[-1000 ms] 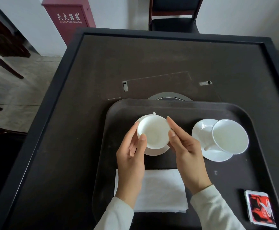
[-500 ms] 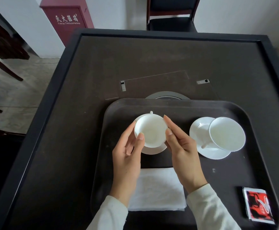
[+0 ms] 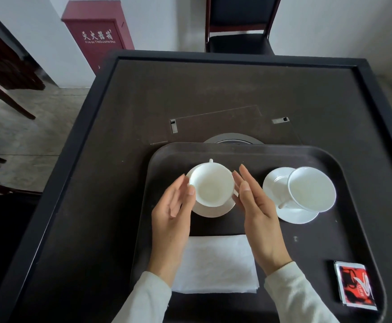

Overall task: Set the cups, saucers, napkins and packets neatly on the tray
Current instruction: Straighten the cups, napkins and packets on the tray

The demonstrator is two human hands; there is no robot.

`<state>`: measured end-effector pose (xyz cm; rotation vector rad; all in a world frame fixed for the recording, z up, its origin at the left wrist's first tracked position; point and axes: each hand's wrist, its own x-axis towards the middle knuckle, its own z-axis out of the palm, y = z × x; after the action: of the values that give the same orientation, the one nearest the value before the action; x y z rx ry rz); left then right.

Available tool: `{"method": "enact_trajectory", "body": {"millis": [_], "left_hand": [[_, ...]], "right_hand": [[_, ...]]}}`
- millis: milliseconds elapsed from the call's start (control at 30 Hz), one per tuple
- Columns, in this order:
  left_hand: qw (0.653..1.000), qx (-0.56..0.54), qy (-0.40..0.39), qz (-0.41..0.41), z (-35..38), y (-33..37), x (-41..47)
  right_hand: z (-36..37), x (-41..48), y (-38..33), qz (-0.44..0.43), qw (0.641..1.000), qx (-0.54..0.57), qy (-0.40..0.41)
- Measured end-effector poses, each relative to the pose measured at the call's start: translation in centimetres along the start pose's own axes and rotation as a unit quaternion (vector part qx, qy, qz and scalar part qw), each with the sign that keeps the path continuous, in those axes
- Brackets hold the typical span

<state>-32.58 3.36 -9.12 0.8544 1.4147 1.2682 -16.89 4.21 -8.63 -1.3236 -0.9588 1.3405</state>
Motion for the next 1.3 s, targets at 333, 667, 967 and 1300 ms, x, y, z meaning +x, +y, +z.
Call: {"method": "enact_trajectory", "body": {"millis": [333,667,967,1300], "left_hand": [[0.998,0.037,-0.019,0.039,-1.8,3.9,1.2],[0.991,0.031,-0.048,0.117,1.2,8.6,0.2],[0.989,0.109,-0.041,0.090,8.4,6.4,-3.7],[0.990,0.044,-0.008,-0.134,17.1,-0.2,-9.0]], "right_hand": [[-3.3,-2.0,-3.9,-0.081,0.985,-0.143,0.050],[-9.9,-2.3,-7.8,-0.112,0.971,-0.136,0.164],[-15.2,-0.1,-5.9,-0.055,0.967,-0.193,0.160],[-18.6,5.1,-3.9,0.002,0.989,-0.145,0.022]]}}
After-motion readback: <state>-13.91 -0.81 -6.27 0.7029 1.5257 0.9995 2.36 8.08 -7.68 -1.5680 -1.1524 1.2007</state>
